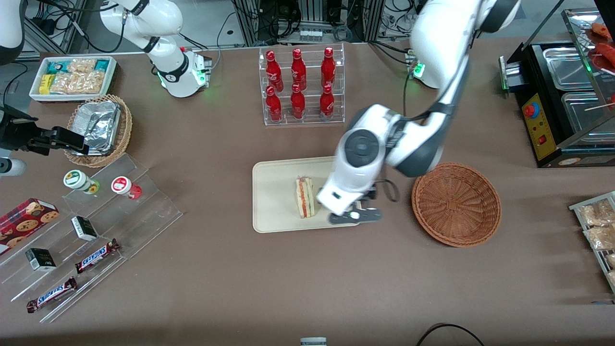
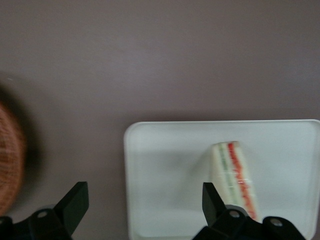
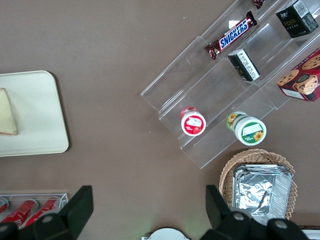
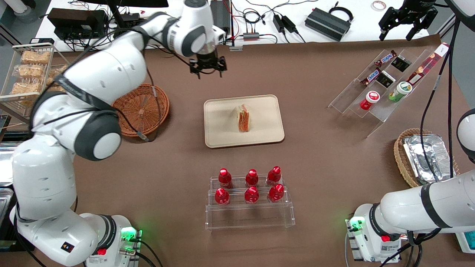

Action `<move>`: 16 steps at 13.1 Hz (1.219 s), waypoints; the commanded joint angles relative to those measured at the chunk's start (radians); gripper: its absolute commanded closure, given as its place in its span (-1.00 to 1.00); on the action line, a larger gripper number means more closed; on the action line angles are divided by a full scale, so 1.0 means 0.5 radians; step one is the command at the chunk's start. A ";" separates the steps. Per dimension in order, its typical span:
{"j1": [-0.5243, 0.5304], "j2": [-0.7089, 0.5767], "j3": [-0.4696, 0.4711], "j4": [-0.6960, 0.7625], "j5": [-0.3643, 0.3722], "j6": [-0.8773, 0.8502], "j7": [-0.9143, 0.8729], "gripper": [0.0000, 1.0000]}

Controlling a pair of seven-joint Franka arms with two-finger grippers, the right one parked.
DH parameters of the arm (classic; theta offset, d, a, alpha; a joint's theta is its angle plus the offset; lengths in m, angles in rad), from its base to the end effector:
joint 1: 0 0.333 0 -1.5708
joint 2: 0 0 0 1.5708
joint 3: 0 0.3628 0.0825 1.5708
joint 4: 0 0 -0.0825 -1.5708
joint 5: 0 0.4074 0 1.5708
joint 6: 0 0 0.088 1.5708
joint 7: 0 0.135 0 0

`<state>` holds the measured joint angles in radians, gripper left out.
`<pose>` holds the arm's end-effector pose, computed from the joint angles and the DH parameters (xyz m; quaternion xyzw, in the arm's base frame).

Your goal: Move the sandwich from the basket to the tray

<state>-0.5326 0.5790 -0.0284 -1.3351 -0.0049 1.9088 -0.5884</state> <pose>0.6509 -0.4042 0.3968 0.9998 0.0168 -0.0076 0.0071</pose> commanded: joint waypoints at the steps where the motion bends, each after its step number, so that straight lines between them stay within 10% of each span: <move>1: 0.129 -0.326 -0.014 -0.385 0.000 -0.004 0.286 -1.00; 6: 0.368 -0.768 -0.011 -0.787 0.028 -0.077 0.722 -1.00; 16: 1.105 -1.195 -0.330 -0.693 0.031 -0.912 1.130 -1.00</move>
<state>-0.0150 0.0191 -0.1819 -1.6910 0.0012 1.5078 -0.0744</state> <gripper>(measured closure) 0.000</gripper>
